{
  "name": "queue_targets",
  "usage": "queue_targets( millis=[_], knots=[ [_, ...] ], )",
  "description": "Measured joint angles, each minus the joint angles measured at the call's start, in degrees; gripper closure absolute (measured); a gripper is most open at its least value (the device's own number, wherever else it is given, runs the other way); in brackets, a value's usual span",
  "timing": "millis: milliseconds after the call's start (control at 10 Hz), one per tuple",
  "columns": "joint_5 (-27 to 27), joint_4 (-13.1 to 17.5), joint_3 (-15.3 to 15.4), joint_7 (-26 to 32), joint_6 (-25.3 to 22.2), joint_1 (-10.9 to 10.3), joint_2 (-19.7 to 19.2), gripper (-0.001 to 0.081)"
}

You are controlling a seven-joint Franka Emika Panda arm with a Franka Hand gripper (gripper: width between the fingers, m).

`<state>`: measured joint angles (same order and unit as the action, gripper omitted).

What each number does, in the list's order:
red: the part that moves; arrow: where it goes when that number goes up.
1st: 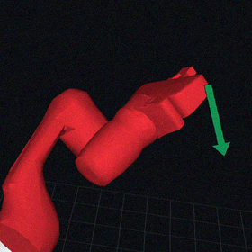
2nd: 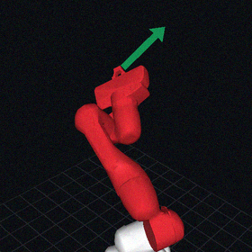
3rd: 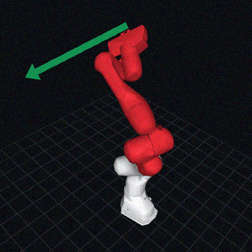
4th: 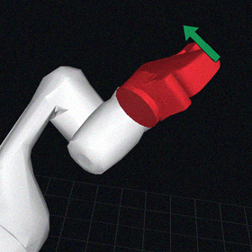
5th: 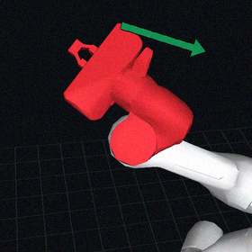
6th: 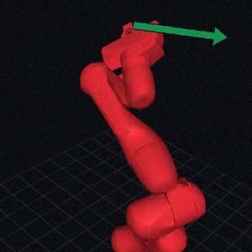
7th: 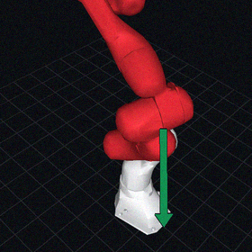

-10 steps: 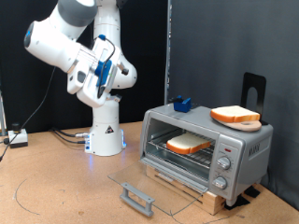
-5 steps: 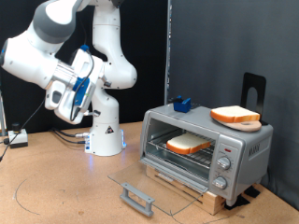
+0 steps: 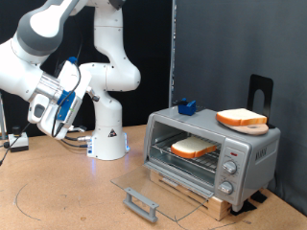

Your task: Make a piece of toast with the oven

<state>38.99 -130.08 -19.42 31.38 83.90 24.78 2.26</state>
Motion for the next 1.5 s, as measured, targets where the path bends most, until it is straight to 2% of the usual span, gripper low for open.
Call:
queue_targets(
  millis=[300, 700, 1000, 1300, 1400, 1500],
  knots=[
    [-1.6, 1.6, -0.1, -2.1, 1.0, 0.1, -6.0, -0.0001],
    [-2.1, 4.3, -0.1, -7.1, 8.5, 0.0, -14.3, -0.0001],
    [-1.6, 4.8, 0.0, -2.9, 5.8, 0.2, -15.4, -0.0001],
    [-0.1, 8.2, 1.3, -0.8, 5.7, 0.2, -21.7, -0.0001],
    [-0.1, 8.1, 1.3, -0.8, 5.7, 0.2, -21.7, -0.0001],
    [-0.1, 8.1, 1.3, 0.2, 3.7, 0.3, -21.8, -0.0001]
  ],
)
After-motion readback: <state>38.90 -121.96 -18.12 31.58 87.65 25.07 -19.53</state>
